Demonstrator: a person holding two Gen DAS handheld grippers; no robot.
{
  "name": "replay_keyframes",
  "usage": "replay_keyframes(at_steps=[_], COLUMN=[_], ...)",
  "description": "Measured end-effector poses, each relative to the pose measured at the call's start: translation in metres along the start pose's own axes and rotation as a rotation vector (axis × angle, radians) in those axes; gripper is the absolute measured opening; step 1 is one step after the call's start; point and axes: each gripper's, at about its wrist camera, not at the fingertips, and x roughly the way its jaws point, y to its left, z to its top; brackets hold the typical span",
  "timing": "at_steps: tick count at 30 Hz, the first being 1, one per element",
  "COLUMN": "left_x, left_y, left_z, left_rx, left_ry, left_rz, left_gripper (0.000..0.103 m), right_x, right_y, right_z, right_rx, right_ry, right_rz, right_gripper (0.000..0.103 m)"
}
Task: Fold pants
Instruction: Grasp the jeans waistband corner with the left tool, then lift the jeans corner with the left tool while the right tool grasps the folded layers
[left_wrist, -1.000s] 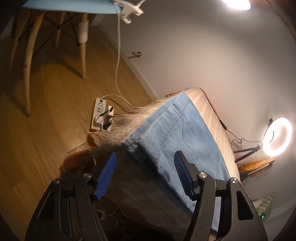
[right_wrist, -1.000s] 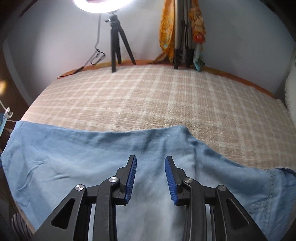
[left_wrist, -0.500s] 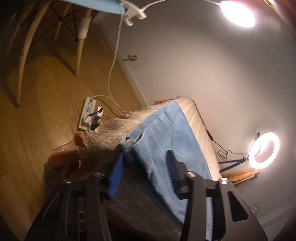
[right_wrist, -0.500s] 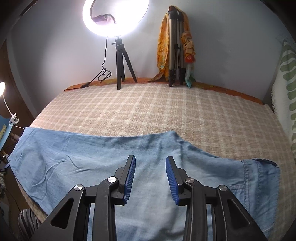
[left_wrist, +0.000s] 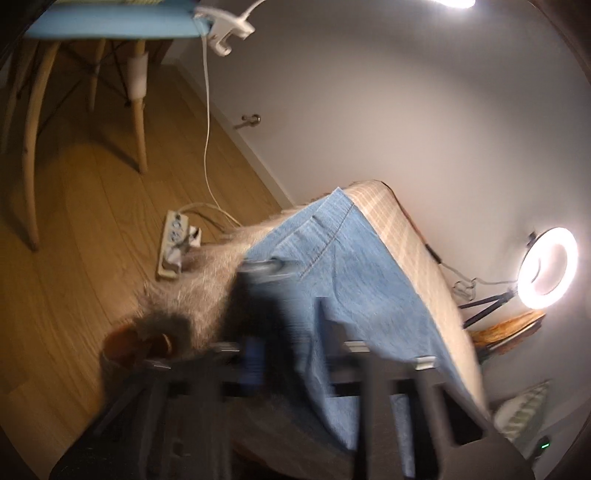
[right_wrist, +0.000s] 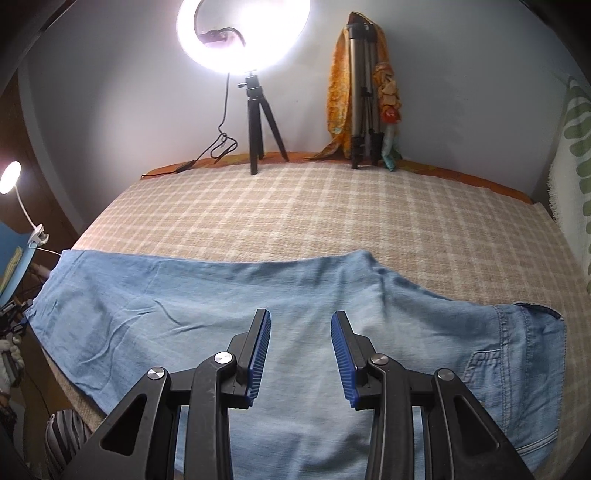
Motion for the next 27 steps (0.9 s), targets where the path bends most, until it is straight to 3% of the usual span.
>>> replay_keyframes(at_steps=[6,13,16,19,24,27], left_x=[-0.012,-0.022,-0.023,-0.020,-0.010,-0.004], left_y=[-0.041,-0.117,-0.153,-0.175,-0.196,-0.208], left_z=[0.001,-0.021,-0.045,-0.070,-0.107,-0.126], left_rx=[0.176,0.432,0.551,0.623,0.670,0.714], left_ry=[-0.071,-0.097,-0.075,-0.031,0.067,0.114], left_rz=[0.021,-0.030,-0.083,-0.143,-0.231,-0.263], left_gripper=[0.011,0.010,0.010,0.010,0.010,0.010], right_x=[0.000,0.003,0.007,0.014,0.038,0.060], right_y=[0.016,0.045,0.063,0.080,0.129,0.164], right_z=[0.000,-0.001,0.001,0.006,0.019,0.029], right_rx=[-0.001,-0.005,-0.010,-0.004,-0.031,-0.047], right_ry=[0.006,0.029,0.045,0.064,0.114,0.165], right_rz=[0.043,0.141,0.192,0.258,0.384,0.475], right_gripper=[0.035,0.037,0.046,0.048,0.061,0.062])
